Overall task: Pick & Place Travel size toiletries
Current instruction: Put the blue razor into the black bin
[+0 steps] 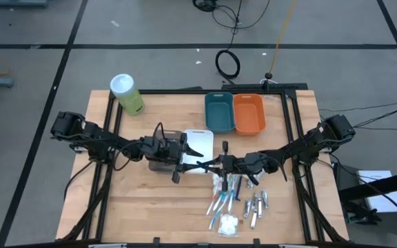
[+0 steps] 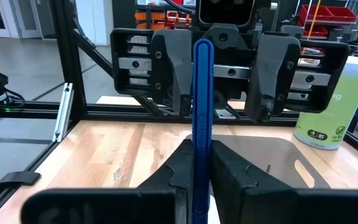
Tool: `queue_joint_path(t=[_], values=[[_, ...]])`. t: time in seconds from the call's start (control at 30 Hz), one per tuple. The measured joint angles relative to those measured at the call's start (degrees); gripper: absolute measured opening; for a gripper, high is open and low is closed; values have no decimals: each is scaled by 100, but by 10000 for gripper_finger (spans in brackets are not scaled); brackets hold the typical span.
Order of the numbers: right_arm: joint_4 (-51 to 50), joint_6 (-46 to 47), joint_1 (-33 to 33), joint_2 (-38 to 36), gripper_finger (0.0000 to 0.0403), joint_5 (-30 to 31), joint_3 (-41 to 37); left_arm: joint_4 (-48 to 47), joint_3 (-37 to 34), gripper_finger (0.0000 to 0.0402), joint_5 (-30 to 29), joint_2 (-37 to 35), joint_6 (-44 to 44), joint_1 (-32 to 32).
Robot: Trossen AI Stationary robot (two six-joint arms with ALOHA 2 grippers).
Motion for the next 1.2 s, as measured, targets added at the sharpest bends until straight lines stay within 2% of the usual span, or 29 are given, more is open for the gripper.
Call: queue_joint_path(t=[0.23, 0.33, 0.73, 0.93, 1.1, 1.2], values=[[0, 0, 2, 0, 26, -1, 0, -3, 0, 172, 124, 0, 49, 0], [-19, 0, 2, 0, 26, -1, 0, -1, 0, 159, 126, 0, 111, 0], [-44, 13, -2, -2, 26, 45, 0, 1, -2, 13, 172, 0, 208, -7], [-45, 23, -7, -2, 29, 39, 0, 3, -2, 25, 168, 0, 238, -5], [-42, 30, -7, -2, 27, 13, 0, 31, -2, 8, 249, 0, 169, -1], [-35, 44, -7, -2, 28, 8, 0, 8, 29, 26, 255, 0, -45, 0]])
